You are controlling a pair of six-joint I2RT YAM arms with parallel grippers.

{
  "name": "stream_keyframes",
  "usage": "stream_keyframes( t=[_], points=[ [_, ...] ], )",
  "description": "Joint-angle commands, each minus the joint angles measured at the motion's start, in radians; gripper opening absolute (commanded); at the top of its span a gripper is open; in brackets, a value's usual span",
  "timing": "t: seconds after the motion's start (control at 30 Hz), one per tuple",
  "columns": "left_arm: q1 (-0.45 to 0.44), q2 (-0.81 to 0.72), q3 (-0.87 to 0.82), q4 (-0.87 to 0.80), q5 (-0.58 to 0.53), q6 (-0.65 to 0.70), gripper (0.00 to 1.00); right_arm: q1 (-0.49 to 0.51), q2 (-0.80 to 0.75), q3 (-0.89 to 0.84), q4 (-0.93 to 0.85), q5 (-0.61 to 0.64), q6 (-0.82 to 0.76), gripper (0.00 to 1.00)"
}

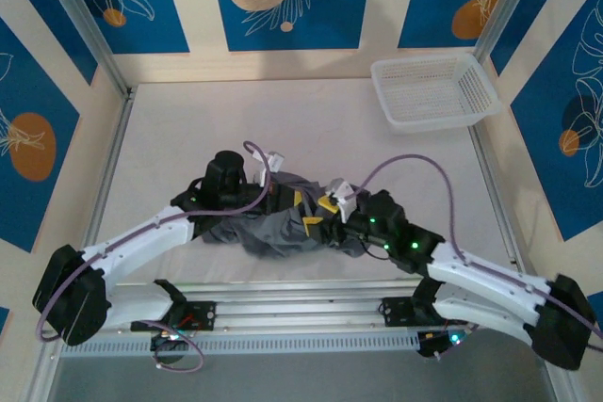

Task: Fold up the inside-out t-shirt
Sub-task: Turn the T-shirt inside out at the center of the table.

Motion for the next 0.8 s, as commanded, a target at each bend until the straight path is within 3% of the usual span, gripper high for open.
stream_keyframes(
  t=[0.0, 0.07, 0.13, 0.23, 0.33, 0.4, 0.5, 0.57, 0.67, 0.77],
  points=[
    [0.010, -0.018, 0.055, -0.015, 0.030, -0.018, 0.00, 0.013, 0.142, 0.046, 0.047, 0.243, -0.183, 0.64],
    [0.019, -0.035, 0.065, -0.061, 0.004, -0.022, 0.00, 0.015, 0.221, 0.076, 0.032, 0.255, -0.200, 0.51],
    [0.050, -0.055, 0.059, -0.088, -0.014, -0.025, 0.00, 0.019, 0.248, 0.101, 0.001, 0.187, -0.183, 0.20],
    [0.123, -0.062, 0.020, -0.123, -0.037, -0.009, 0.00, 0.008, 0.167, 0.073, 0.029, -0.145, -0.144, 0.03],
    [0.201, -0.006, -0.054, -0.114, -0.067, 0.030, 0.00, -0.030, 0.058, 0.011, 0.168, -0.441, -0.031, 0.00],
    [0.228, 0.035, -0.131, 0.006, -0.021, 0.002, 0.00, -0.047, 0.003, -0.016, 0.233, -0.526, 0.007, 0.00],
    [0.226, 0.053, -0.196, 0.157, 0.037, -0.038, 0.07, -0.070, -0.066, -0.045, 0.263, -0.511, 0.011, 0.00],
    [0.226, 0.001, -0.203, 0.137, 0.032, -0.011, 0.27, -0.088, -0.073, -0.058, 0.260, -0.472, 0.008, 0.00],
    [0.224, -0.165, -0.165, -0.074, -0.073, 0.110, 0.49, -0.105, -0.067, -0.061, 0.230, -0.413, -0.002, 0.00],
    [0.201, -0.351, -0.082, -0.334, -0.252, 0.256, 0.61, -0.113, -0.062, -0.059, 0.191, -0.359, -0.014, 0.00]
  ],
)
